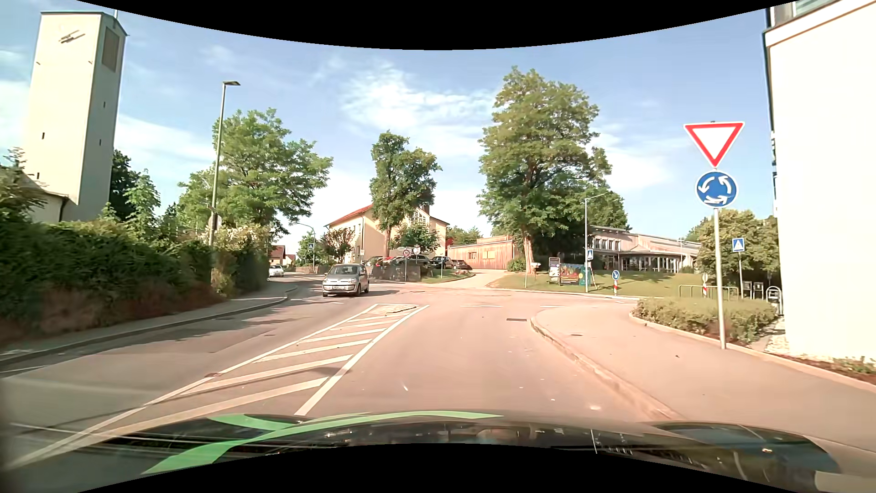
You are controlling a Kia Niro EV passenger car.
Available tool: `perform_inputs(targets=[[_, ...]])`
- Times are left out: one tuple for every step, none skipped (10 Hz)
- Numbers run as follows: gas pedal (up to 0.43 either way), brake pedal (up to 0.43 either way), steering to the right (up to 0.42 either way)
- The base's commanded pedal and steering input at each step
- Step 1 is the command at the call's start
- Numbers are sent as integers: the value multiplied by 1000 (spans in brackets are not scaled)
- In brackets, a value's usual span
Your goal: Follow the waypoints while adhering to traffic rules and regulations
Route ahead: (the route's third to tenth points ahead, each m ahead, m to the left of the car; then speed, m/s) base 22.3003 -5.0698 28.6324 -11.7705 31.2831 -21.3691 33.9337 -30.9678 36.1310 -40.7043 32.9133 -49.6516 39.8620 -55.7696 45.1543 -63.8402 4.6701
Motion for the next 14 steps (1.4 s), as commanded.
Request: perform_inputs(targets=[[0, 0, -18], [0, 0, -18], [0, 0, -17], [0, 0, -15], [0, 0, -14], [0, 0, -10], [0, 0, -9], [20, 0, -9], [20, 0, -7], [20, 0, -3], [20, 0, 4], [20, 0, 14], [20, 0, 25], [20, 0, 39]])
